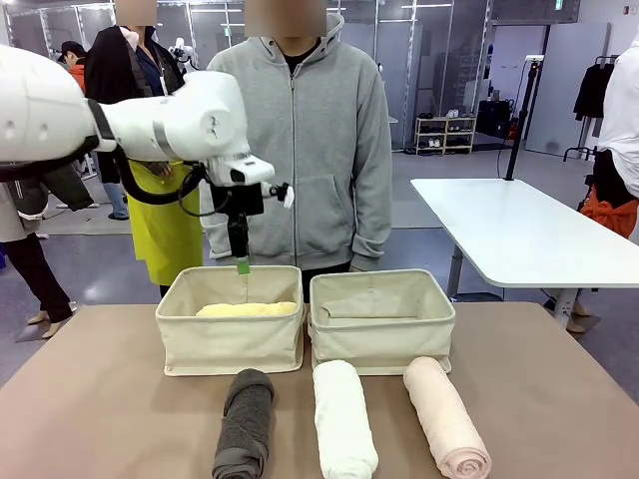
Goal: Divide the towels into two baskets.
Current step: Pick up one hotel-folded towel from the bottom of the table and place it in the Fabric basket indicated by the person.
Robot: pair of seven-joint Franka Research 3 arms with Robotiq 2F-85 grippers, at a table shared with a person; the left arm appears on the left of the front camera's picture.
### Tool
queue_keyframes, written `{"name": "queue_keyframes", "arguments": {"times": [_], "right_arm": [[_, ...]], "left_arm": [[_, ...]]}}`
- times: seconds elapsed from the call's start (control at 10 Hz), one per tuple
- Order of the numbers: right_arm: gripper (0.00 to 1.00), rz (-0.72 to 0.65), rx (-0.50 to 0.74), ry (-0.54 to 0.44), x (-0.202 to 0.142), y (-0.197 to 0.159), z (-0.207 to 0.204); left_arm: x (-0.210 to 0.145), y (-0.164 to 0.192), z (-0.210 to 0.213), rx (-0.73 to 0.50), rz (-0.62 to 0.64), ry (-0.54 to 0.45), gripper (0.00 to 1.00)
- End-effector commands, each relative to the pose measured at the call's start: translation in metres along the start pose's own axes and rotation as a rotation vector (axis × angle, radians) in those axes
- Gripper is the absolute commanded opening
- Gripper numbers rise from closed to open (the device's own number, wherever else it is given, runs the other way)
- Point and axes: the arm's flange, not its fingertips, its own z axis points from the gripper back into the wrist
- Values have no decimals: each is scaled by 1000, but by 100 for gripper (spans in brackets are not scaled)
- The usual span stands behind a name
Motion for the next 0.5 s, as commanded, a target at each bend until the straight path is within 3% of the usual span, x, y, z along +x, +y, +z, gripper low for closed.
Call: {"name": "queue_keyframes", "arguments": {"times": [0.0, 0.4], "right_arm": [[100, 3, 4, -10, 0, 2, 2], [100, 3, 4, -10, 0, 2, 2]], "left_arm": [[-50, -29, 4, -199, 183, -264, 100], [-139, -103, -17, -296, 417, -514, 100]]}}
